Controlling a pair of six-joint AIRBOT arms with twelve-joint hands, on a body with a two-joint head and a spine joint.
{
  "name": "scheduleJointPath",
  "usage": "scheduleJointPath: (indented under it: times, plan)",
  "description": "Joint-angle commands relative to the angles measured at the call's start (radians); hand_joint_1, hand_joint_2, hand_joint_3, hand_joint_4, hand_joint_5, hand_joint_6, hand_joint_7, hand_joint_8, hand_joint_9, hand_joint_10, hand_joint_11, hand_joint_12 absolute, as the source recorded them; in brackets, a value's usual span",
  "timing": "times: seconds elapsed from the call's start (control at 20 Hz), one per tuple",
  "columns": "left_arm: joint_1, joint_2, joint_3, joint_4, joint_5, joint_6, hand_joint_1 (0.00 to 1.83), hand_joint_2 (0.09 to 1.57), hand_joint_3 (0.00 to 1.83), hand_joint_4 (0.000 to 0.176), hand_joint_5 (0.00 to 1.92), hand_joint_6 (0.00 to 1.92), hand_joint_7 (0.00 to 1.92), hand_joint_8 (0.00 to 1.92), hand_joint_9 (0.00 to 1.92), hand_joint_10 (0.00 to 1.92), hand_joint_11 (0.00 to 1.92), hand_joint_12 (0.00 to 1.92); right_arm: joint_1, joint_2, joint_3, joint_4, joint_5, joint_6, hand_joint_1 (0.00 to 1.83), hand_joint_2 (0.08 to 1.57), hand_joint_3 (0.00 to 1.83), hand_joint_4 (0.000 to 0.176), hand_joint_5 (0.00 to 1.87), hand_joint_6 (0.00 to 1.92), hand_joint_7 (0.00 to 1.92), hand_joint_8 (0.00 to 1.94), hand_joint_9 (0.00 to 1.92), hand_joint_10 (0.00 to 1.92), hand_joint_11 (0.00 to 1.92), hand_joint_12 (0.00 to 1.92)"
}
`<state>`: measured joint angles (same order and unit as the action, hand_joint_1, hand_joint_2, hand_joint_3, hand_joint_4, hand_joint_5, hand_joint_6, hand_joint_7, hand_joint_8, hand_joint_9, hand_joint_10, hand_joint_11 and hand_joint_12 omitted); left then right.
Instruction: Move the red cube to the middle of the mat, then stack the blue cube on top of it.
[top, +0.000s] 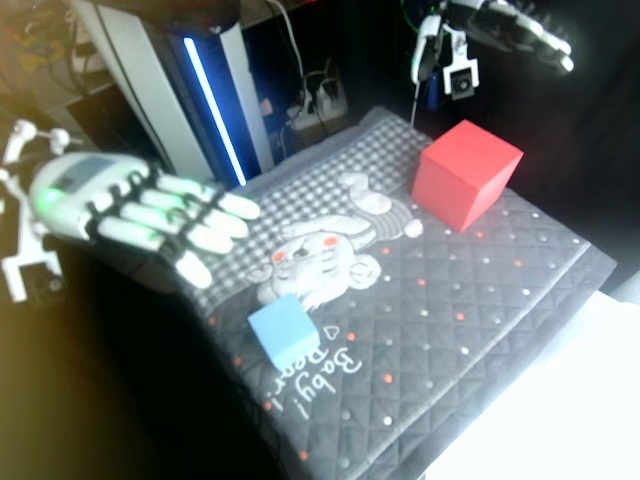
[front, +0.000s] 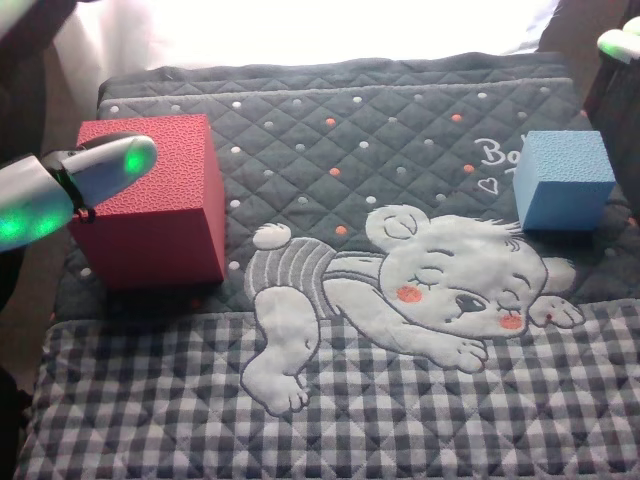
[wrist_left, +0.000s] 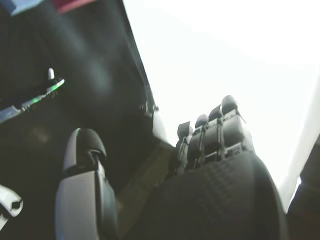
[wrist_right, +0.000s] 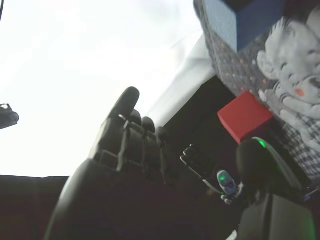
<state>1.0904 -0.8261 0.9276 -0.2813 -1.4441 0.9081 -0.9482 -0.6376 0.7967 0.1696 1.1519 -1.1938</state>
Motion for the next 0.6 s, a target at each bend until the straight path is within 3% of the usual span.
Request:
scheduleJointPath:
  times: [0.0,0.05,0.15,0.25,0.3,0.35,0.4,0.45,0.55]
  plan:
    - [-0.009,0.015,0.005,-0.002,-0.121,-0.002,0.56,1.20,0.00,0.037,0.04,0.00,0.00,0.00,0.00,0.00,0.00,0.29,0.013,0.006,0.005,0.002,0.100,-0.004,0.64,1.21,0.01,0.000,0.00,0.00,0.08,0.01,0.00,0.19,0.00,1.12]
    - [-0.009,0.022,0.003,-0.003,-0.118,-0.002,0.57,1.19,0.00,0.034,0.03,0.00,0.00,0.00,0.00,0.00,0.00,0.22,0.014,0.006,0.007,0.002,0.100,-0.004,0.66,1.21,0.00,0.000,0.00,0.00,0.05,0.01,0.00,0.14,0.00,1.14]
    - [-0.010,0.037,-0.006,-0.008,-0.093,0.011,0.56,1.12,0.00,0.056,0.00,0.00,0.00,0.00,0.00,0.00,0.00,0.02,0.014,0.005,0.008,0.004,0.100,-0.004,0.67,1.22,0.00,0.000,0.00,0.00,0.03,0.00,0.00,0.17,0.00,1.23]
    - [-0.012,0.041,-0.007,-0.019,-0.038,0.025,0.59,1.02,0.00,0.071,0.00,0.00,0.00,0.00,0.00,0.00,0.00,0.00,0.014,-0.003,0.012,0.009,0.098,-0.004,0.67,1.22,0.00,0.000,0.00,0.00,0.00,0.00,0.00,0.08,0.00,1.02]
    - [-0.014,0.040,-0.004,-0.025,-0.002,0.034,0.59,0.98,0.00,0.056,0.00,0.00,0.00,0.00,0.00,0.00,0.00,0.00,0.014,-0.008,0.015,0.011,0.094,-0.004,0.65,1.23,0.00,0.000,0.00,0.00,0.00,0.00,0.01,0.03,0.00,0.87]
    - [-0.020,0.037,-0.002,-0.033,0.037,0.048,0.58,0.95,0.00,0.066,0.00,0.00,0.00,0.00,0.00,0.00,0.00,0.00,0.014,-0.011,0.016,0.012,0.088,-0.004,0.68,1.23,0.00,0.000,0.00,0.00,0.00,0.00,0.01,0.02,0.00,0.70]
    - [-0.029,0.031,0.003,-0.036,0.069,0.055,0.58,0.92,0.00,0.054,0.00,0.00,0.00,0.00,0.00,0.00,0.00,0.00,0.014,-0.013,0.016,0.013,0.082,-0.004,0.66,1.23,0.00,0.000,0.00,0.00,0.00,0.00,0.01,0.02,0.00,0.59]
    - [-0.039,0.020,0.010,-0.040,0.096,0.057,0.59,0.91,0.00,0.076,0.00,0.00,0.00,0.00,0.00,0.00,0.00,0.00,0.014,-0.015,0.017,0.014,0.077,-0.004,0.65,1.24,0.00,0.000,0.00,0.00,0.00,0.00,0.00,0.02,0.00,0.52]
    - [-0.064,-0.013,0.034,-0.042,0.175,0.060,0.61,0.90,0.00,0.037,0.00,0.00,0.00,0.00,0.00,0.00,0.00,0.00,0.014,-0.022,0.020,0.015,0.065,-0.004,0.58,1.24,0.00,0.000,0.00,0.00,0.00,0.00,0.01,0.02,0.00,0.54]
